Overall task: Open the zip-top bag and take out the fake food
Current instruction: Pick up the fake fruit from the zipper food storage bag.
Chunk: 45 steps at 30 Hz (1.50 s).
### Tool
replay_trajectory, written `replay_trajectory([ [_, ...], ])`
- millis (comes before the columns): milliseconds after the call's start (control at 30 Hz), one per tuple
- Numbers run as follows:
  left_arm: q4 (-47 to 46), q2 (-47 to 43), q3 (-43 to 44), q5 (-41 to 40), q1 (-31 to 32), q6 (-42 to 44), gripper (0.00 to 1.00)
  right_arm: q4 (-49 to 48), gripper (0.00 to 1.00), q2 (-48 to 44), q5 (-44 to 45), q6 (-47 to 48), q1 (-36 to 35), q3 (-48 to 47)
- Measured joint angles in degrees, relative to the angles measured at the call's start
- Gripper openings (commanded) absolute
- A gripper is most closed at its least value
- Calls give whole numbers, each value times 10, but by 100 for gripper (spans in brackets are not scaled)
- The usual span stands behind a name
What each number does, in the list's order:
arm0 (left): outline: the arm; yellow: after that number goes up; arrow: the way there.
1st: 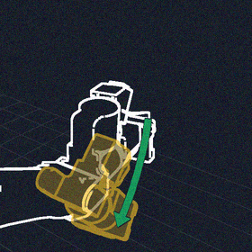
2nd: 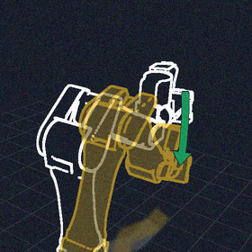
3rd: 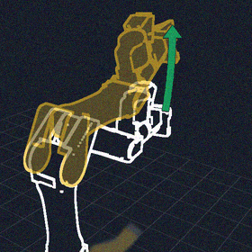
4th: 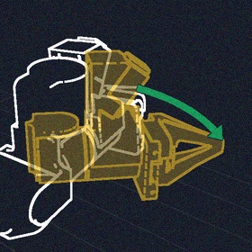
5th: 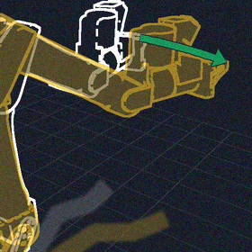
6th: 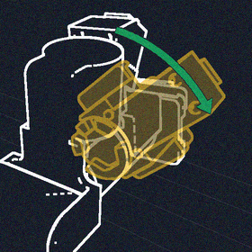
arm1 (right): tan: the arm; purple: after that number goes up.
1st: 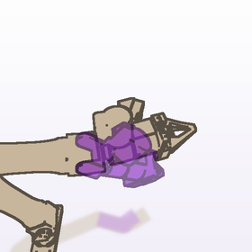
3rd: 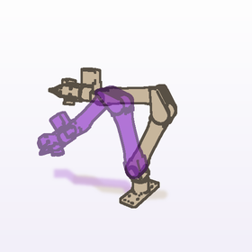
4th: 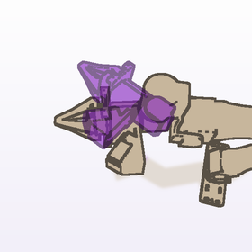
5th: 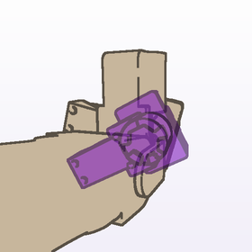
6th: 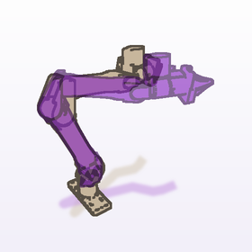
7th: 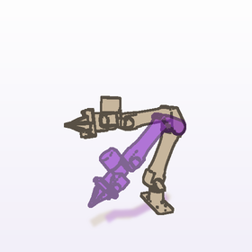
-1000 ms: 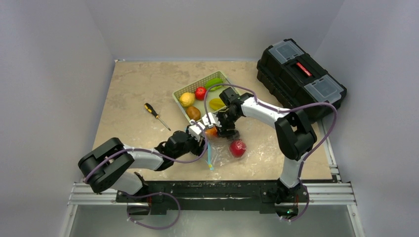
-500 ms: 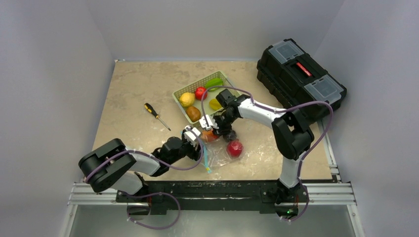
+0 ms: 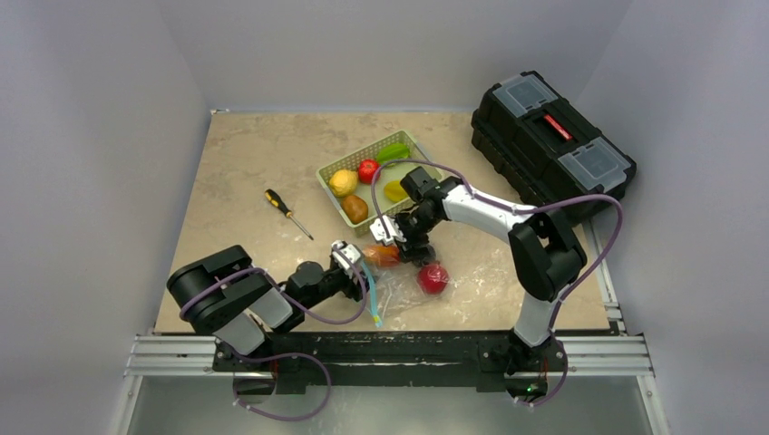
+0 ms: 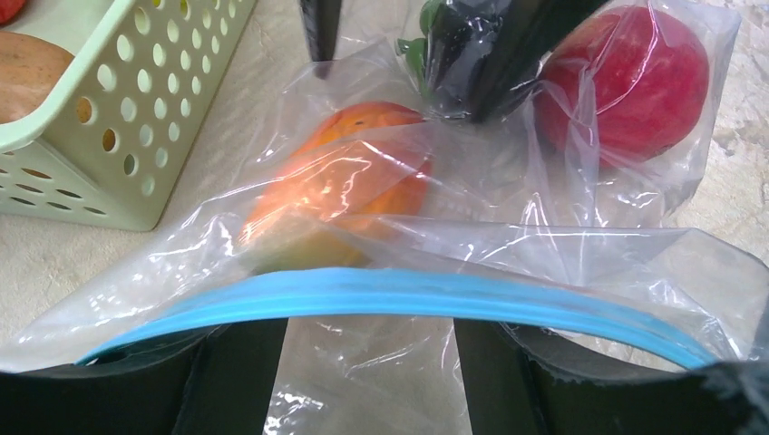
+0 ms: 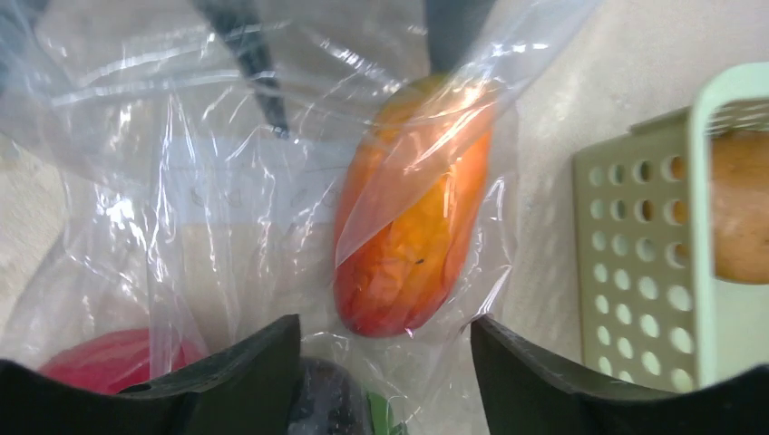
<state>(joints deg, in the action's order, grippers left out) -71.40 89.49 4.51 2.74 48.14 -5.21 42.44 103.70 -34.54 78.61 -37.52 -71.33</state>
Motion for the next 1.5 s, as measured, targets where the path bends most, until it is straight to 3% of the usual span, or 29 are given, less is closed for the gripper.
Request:
replay_trajectory([
  [233,-34,13,-6,1,0,0,65,-18,74,4,-21,-127,-5,-46],
  [433,8,-30,-3,0,0,3,65,-62,74,30,-3,-228,-36,-42],
  [567,44,-52,1,0,0,3,65,-91,64,44,21,-275,-49,-32],
  [667,70,-65,1,-4,0,3,66,-109,49,49,30,-288,-50,-26],
  [733,89,-78,1,-7,0,2,70,-111,39,49,36,-283,-49,-23],
  [800,110,-97,1,-10,0,-2,74,-109,35,49,37,-271,-49,-23],
  [1100,177,-164,2,8,0,-1,77,-73,35,2,12,-124,-47,31],
  [1500,178,-124,17,115,2,15,73,9,26,-3,-29,-4,-45,33],
])
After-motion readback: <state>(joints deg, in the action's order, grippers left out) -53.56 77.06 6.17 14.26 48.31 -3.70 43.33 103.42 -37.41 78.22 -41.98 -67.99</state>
